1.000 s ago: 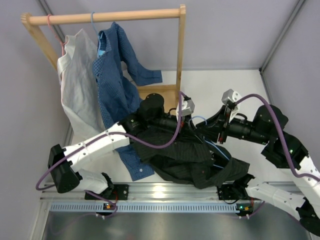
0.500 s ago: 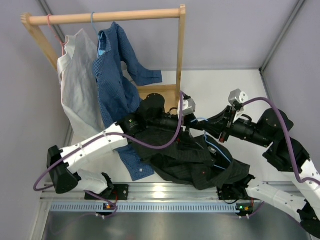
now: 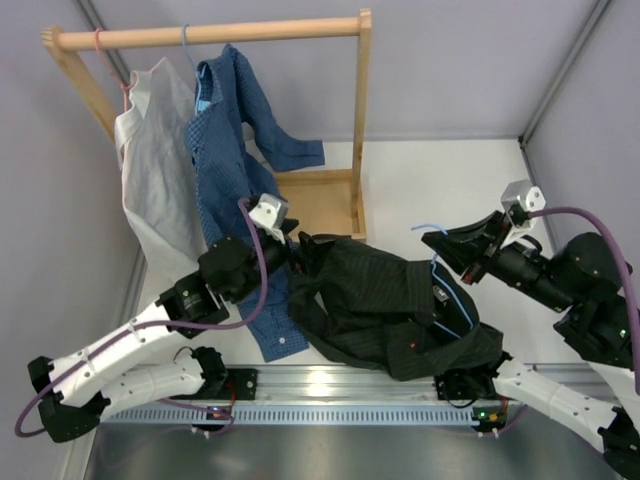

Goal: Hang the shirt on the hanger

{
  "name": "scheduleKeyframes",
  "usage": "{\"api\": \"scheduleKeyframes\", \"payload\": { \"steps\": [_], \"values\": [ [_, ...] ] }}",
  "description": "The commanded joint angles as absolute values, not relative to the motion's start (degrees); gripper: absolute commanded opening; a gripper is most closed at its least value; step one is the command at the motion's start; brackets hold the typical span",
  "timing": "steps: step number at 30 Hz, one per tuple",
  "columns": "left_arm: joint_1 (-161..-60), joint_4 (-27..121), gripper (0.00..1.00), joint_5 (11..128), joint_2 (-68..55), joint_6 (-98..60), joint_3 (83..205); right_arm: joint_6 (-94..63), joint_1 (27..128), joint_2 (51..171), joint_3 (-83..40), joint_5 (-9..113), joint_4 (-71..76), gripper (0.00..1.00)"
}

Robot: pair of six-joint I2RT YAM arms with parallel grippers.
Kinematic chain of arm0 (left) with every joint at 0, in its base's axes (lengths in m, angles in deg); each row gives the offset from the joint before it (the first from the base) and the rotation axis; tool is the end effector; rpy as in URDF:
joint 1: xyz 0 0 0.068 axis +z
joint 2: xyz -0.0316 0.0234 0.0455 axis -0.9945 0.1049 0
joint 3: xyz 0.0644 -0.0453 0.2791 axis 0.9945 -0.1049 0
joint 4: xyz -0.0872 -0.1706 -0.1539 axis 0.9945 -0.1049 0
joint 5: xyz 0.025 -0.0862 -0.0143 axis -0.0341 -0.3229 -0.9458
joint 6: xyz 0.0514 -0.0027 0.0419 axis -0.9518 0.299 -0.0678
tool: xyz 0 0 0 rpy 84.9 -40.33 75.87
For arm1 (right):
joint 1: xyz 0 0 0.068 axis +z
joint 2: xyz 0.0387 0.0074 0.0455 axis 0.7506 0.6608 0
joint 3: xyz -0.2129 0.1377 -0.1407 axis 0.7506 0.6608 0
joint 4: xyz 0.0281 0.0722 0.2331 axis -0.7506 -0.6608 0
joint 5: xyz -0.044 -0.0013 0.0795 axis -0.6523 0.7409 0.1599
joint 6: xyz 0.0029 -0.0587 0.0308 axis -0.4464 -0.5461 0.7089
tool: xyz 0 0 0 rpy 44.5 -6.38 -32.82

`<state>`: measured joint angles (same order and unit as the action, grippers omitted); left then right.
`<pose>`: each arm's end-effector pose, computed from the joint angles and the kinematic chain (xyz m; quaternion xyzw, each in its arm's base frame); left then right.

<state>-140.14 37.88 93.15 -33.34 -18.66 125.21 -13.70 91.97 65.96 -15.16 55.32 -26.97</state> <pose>0.1128 -0.1433 0.3980 0.1824 0.6985 -0.3067 0.6202 0.0480 0.0594 0.4606 -0.2728 0.6322 0.3759 0.6202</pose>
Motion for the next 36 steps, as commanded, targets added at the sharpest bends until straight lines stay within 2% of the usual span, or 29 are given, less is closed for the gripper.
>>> {"api": "scheduleKeyframes", "payload": {
  "steps": [1, 4, 7, 8, 9, 10, 11, 12, 14, 15, 20, 23, 28, 36],
  "values": [
    [-140.2, 41.2, 0.98, 99.3, -33.7, -15.9, 118.0, -14.5, 91.7, 65.6, -20.2, 54.6, -27.7, 0.00],
    [-140.0, 43.9, 0.98, 95.2, -33.0, -14.7, 116.3, -14.4, 91.7, 65.7, -22.0, 55.0, -28.6, 0.00],
    [-140.1, 47.4, 0.93, 92.5, -31.6, -13.7, 114.6, -14.5, 91.7, 66.4, -23.5, 55.4, -29.7, 0.00],
    [-140.0, 48.3, 0.81, 92.3, -31.4, -13.5, 113.5, -14.5, 91.7, 66.4, -23.8, 55.4, -29.8, 0.00],
    [-140.0, 49.2, 0.54, 92.3, -31.3, -13.2, 113.1, -14.6, 91.7, 66.7, -23.8, 55.1, -29.9, 0.00],
    [-139.9, 51.4, 0.39, 94.6, -31.4, -11.9, 112.5, -14.6, 91.7, 66.7, -23.9, 55.1, -29.9, 0.00],
    [-140.0, 53.0, 0.30, 96.0, -31.4, -11.7, 111.1, -14.6, 91.8, 66.7, -23.8, 55.0, -30.0, 0.00],
    [-139.7, 54.1, 0.28, 96.9, -31.4, -11.7, 110.8, -14.7, 91.7, 66.6, -23.8, 55.1, -29.9, 0.00],
    [-139.4, 54.2, 0.05, 100.5, -30.5, -11.1, 111.5, -14.5, 91.7, 66.6, -23.7, 55.2, -29.9, 0.00],
    [-139.4, 53.5, 0.00, 102.8, -30.1, -10.5, 112.9, -14.5, 91.7, 66.3, -23.6, 54.9, -30.0, 0.00],
    [-138.9, 44.9, 0.00, 121.4, -27.8, -0.7, 116.7, -14.9, 91.7, 64.1, -22.5, 48.1, -32.1, 0.00],
    [-137.2, 39.9, 0.00, 125.3, -27.9, 7.6, 116.5, -14.8, 91.7, 60.8, -20.6, 42.6, -33.3, 0.00],
    [-135.0, 40.3, 0.00, 120.1, -27.5, 10.5, 115.2, -14.1, 91.7, 56.9, -19.8, 41.4, -33.7, 0.00],
    [-135.0, 47.9, 0.00, 108.9, -29.4, 6.9, 114.6, -14.6, 91.7, 64.7, -23.6, 43.7, -32.6, 0.00]
  ]
}}
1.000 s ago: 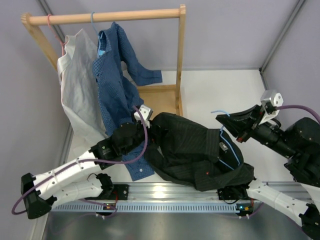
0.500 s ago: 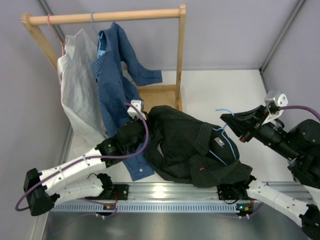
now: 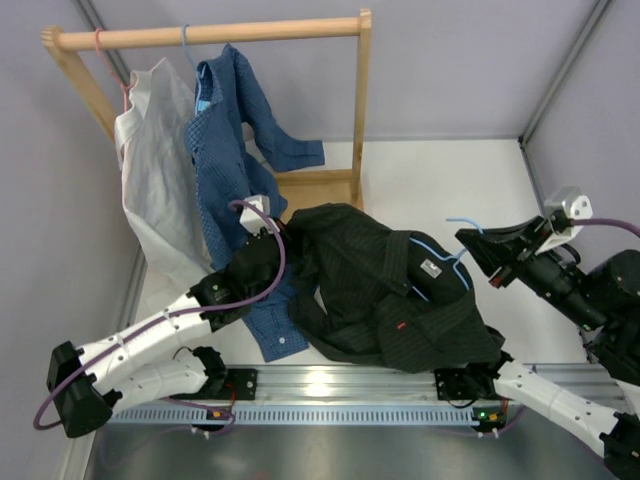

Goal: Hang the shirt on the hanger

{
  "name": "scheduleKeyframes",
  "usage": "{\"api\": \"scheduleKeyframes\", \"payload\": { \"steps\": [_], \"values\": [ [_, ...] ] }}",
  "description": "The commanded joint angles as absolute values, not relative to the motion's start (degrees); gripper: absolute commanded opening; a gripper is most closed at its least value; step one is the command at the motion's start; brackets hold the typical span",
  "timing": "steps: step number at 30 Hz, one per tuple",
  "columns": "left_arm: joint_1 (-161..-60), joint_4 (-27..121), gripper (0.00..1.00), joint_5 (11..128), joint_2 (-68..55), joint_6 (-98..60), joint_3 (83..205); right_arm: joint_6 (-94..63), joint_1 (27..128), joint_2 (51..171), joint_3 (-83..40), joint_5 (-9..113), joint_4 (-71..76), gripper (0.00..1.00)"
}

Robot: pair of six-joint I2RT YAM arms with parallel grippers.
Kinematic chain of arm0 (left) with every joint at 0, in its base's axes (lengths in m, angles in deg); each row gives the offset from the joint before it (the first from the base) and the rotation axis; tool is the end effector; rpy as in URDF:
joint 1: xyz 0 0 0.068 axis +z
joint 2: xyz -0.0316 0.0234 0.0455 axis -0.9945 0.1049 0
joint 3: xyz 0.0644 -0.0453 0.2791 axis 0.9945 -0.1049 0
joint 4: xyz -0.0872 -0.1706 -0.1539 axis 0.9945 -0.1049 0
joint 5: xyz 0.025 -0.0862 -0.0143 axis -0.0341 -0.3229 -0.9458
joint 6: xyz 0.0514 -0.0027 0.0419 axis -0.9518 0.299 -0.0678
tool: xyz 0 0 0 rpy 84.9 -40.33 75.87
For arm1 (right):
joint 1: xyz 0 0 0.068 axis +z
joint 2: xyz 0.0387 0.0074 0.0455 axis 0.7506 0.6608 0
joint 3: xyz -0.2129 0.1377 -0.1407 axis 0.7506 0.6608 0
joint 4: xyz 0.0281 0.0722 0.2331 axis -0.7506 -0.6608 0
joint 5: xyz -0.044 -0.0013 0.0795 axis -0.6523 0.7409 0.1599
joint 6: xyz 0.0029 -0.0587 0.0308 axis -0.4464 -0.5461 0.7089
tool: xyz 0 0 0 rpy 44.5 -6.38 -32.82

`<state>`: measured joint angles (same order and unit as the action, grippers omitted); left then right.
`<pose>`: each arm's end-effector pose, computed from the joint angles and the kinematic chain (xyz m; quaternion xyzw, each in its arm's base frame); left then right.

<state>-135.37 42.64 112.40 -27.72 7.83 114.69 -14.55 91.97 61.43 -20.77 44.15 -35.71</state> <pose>0.1516 -0.1421 0.3275 -0.0991 0.7676 -0.2525 0.5807 0.0224 0.0212 0.4703 -0.2086 0.6464 0.3159 0.6624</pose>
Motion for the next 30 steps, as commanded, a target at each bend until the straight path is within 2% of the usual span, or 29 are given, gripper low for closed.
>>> {"api": "scheduleKeyframes", "payload": {
  "steps": [1, 2, 3, 6, 7, 11, 14, 17, 18, 22, 30],
  "values": [
    [-135.0, 47.7, 0.00, 108.9, -29.7, 6.3, 114.7, -14.7, 91.7, 65.1, -24.0, 43.7, -32.0, 0.00],
    [-135.0, 46.5, 0.00, 109.7, -30.2, 6.1, 114.9, -14.7, 91.8, 65.6, -24.5, 43.7, -31.7, 0.00],
    [-135.0, 45.2, 0.04, 110.5, -30.3, 6.3, 115.9, -14.7, 91.7, 66.2, -24.8, 43.7, -31.5, 0.00],
    [-135.0, 37.4, 0.62, 115.0, -31.5, 7.6, 118.0, -15.0, 91.7, 66.7, -25.9, 43.5, -31.2, 0.00],
    [-135.0, 36.1, 0.97, 115.2, -32.2, 7.3, 118.4, -15.1, 91.8, 66.9, -26.2, 43.2, -31.3, 0.00],
    [-135.0, 35.1, 0.98, 108.6, -37.3, 3.6, 120.5, -16.3, 91.7, 68.9, -28.5, 42.4, -32.6, 0.00],
    [-135.0, 36.1, 0.98, 96.3, -38.1, -2.9, 126.5, -16.6, 91.7, 71.4, -30.6, 42.6, -33.8, 0.00],
    [-135.0, 37.9, 0.96, 75.1, -32.8, -13.0, 135.9, -16.9, 91.7, 73.9, -32.1, 46.2, -34.8, 0.00],
    [-135.0, 37.5, 0.96, 61.4, -30.5, -19.3, 138.9, -17.0, 91.7, 74.4, -32.4, 47.5, -35.2, 0.00],
    [-135.0, 29.0, 0.98, 40.6, -18.7, -30.3, 151.9, -20.0, 91.7, 75.5, -33.2, 55.7, -38.3, 0.00],
    [-135.0, 17.3, 0.97, 28.8, -2.5, -41.8, 163.0, -21.0, 91.7, 74.0, -31.1, 63.1, -39.0, 0.00]
  ]
}}
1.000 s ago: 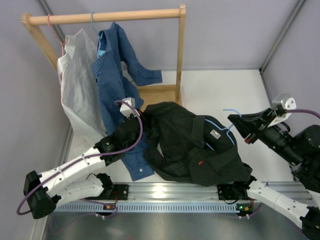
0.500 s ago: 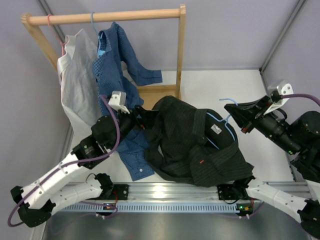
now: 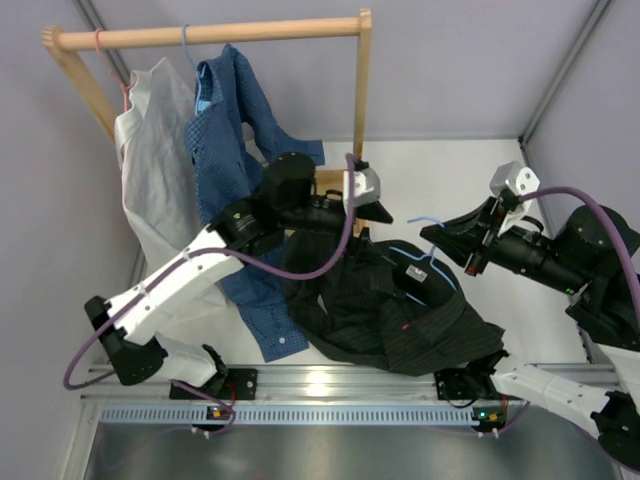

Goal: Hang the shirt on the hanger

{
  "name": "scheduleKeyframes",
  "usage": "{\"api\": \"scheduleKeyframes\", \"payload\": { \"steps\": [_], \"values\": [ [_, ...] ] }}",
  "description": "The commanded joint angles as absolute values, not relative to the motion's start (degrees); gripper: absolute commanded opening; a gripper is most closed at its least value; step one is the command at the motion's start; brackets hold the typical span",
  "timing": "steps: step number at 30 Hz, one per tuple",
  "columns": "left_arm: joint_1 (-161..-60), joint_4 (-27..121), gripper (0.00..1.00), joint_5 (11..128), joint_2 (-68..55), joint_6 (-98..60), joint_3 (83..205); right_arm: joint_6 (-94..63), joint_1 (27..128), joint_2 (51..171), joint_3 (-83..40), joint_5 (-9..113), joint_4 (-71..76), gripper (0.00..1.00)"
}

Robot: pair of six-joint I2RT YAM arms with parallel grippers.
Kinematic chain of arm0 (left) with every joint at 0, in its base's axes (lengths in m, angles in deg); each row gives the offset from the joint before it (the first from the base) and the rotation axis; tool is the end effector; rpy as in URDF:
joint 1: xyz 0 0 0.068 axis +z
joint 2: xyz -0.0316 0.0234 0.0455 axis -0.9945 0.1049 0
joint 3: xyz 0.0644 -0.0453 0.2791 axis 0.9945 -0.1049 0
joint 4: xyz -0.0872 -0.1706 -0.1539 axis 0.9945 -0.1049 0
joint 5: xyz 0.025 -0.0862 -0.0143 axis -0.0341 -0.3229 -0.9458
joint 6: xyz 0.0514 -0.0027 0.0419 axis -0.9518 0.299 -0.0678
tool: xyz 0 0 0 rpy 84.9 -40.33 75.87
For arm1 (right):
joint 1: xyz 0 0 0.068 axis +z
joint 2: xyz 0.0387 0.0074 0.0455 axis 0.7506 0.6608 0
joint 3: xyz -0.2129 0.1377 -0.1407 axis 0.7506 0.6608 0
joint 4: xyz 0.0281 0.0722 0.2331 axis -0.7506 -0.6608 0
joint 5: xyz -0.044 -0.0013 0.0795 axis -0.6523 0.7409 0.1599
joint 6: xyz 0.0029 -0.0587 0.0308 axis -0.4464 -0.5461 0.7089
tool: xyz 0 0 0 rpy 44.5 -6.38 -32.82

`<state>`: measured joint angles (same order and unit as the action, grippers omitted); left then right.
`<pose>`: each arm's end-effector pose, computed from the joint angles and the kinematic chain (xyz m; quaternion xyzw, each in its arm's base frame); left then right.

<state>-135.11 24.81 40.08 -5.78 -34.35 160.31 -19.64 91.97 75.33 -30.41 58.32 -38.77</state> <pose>0.1498 -0.2372 0.4776 0.5161 0.5375 -0.4752 0.4679 0.0539 0.0686 0.4978 -0.3306 0.6443 0.3490 0.5948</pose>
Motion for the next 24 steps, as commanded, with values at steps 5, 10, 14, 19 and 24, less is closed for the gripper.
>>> {"api": "scheduleKeyframes", "payload": {
  "steps": [5, 10, 14, 19, 24],
  "values": [
    [-135.0, 15.6, 0.91, 18.4, 1.0, -44.2, 161.5, -21.6, 91.8, 73.7, -31.1, 66.6, -39.6, 0.00],
    [-135.0, 15.6, 0.83, 14.0, 3.4, -43.6, 161.7, -21.6, 91.7, 73.2, -29.8, 68.5, -39.6, 0.00],
    [-135.0, 15.6, 0.81, 14.0, 3.3, -43.3, 161.0, -23.7, 91.7, 72.6, -28.7, 68.4, -39.7, 0.00],
    [-135.0, 15.7, 0.54, 16.9, 2.0, -43.5, 159.7, -23.9, 91.7, 72.1, -28.0, 68.8, -39.6, 0.00],
    [-135.0, 15.6, 0.00, 17.6, 2.0, -43.6, 159.6, -23.6, 91.6, 72.2, -28.1, 69.7, -39.4, 0.00]
  ]
}}
